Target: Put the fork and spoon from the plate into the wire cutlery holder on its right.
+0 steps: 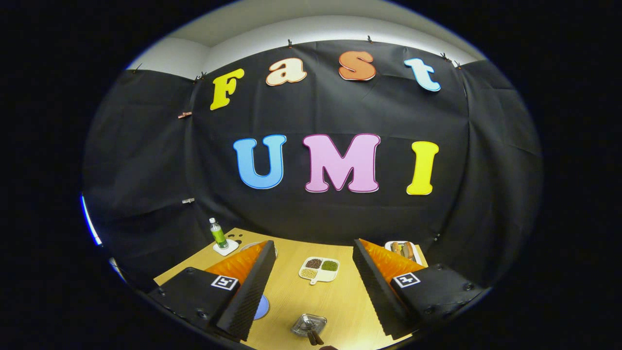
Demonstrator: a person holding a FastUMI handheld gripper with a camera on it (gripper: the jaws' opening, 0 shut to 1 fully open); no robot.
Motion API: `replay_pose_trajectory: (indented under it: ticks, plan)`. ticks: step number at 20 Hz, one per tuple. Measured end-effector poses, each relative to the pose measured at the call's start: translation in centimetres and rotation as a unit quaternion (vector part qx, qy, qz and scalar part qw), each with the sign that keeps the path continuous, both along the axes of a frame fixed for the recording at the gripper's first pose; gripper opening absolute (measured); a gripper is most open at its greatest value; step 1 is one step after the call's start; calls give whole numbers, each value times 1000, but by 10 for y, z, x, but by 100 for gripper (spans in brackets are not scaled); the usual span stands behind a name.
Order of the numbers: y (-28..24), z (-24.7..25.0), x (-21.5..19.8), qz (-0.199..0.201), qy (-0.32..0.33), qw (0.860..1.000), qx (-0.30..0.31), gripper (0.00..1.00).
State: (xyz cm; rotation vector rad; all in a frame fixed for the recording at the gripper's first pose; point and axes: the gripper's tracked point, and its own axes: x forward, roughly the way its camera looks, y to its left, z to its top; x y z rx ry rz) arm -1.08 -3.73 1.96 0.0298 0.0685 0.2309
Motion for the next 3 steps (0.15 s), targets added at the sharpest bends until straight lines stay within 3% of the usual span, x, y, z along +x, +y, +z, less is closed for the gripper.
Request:
replay_pose_trajectory:
  ticks: [3]
  plan:
    - [5, -10, 1, -17, 4, 1000, -11, 99]
